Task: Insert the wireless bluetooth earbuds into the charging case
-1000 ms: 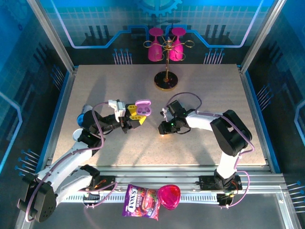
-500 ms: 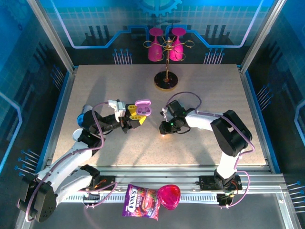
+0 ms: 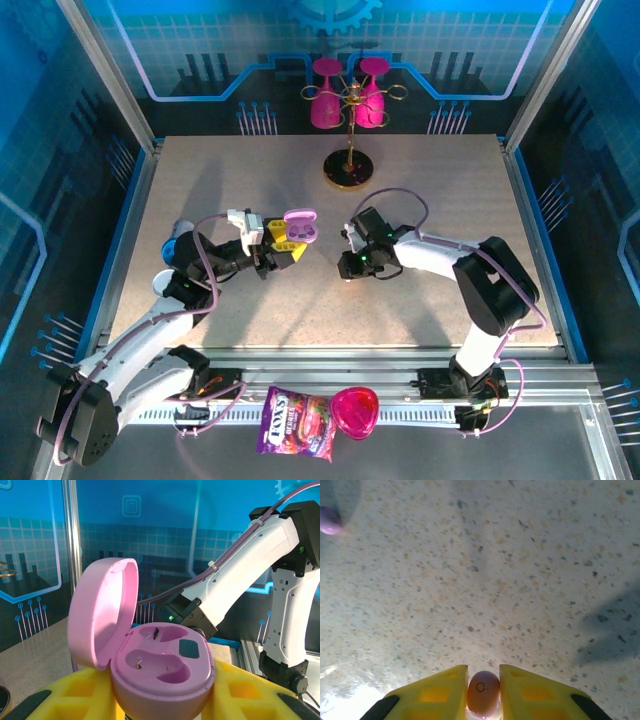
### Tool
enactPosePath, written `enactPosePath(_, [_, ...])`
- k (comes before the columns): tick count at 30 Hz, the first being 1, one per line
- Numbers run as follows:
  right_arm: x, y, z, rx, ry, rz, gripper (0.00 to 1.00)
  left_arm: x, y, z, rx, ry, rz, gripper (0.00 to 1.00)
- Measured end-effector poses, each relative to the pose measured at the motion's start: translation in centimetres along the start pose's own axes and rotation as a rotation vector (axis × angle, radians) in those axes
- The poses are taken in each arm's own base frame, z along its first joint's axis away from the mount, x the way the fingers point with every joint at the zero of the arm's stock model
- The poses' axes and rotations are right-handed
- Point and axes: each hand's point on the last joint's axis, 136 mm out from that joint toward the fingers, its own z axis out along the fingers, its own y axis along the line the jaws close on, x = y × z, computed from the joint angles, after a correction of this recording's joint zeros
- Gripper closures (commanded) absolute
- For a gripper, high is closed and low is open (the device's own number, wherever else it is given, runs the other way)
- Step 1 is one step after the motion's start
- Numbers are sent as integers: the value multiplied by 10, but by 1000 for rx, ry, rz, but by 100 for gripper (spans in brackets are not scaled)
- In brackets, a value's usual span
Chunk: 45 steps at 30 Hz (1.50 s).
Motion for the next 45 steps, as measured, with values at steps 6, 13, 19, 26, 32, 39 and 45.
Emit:
enactPosePath(6, [11,-9,8,69,57,-1,78,0,0,0,0,0,0,73])
enactPosePath(13, [12,-12,6,133,80,-28,75,0,0,0,0,0,0,72])
enactPosePath(19, [14,-12,8,169,104,-57,74,0,0,0,0,0,0,73])
enactPosePath(26, [16,-17,9,205,124,-69,79,0,0,0,0,0,0,73])
enactPosePath(32, [15,-17,8,212,123,-77,76,0,0,0,0,0,0,73])
enactPosePath(39, [15,-16,8,210,120,-78,80,0,0,0,0,0,0,72])
enactPosePath(45, [2,-8,-12,209,47,-72,79,0,0,0,-1,0,0,72])
